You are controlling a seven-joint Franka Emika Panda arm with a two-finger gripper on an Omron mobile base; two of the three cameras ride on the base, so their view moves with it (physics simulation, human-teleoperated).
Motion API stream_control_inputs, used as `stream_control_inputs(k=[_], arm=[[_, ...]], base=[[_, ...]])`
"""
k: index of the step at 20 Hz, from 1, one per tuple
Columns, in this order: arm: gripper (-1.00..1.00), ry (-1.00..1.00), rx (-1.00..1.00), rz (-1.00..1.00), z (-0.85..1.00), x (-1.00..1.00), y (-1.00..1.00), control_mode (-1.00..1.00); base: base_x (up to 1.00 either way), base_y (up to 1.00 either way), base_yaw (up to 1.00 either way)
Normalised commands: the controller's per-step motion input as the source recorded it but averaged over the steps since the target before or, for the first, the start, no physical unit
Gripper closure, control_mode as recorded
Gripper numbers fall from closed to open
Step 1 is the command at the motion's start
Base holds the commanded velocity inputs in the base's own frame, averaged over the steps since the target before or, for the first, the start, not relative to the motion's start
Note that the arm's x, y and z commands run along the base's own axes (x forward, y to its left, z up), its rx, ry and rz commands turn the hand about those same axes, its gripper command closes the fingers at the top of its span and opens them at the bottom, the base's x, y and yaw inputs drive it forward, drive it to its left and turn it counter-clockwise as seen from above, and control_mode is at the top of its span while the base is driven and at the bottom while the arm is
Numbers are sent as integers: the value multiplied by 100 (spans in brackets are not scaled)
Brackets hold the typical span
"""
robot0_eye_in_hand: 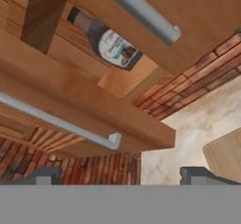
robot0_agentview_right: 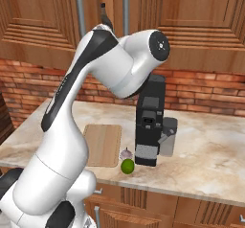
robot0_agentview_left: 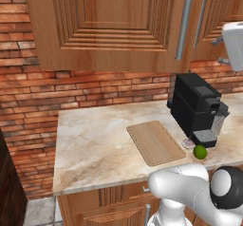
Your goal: Open the cabinet. Place the bowl and condiment on the counter. Then place the lime and garlic on the cutting board.
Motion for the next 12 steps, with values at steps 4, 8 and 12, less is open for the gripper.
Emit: stream_control_inputs(k=[4,8,12], arm=[[-100,0,0,0,0,29,0,-100],[-100,2,2,0,0,30,-1,-100],[-100,2,4,0,0,26,0,-100]], base=[[0,0,0],[0,0,0],[0,0,0]])
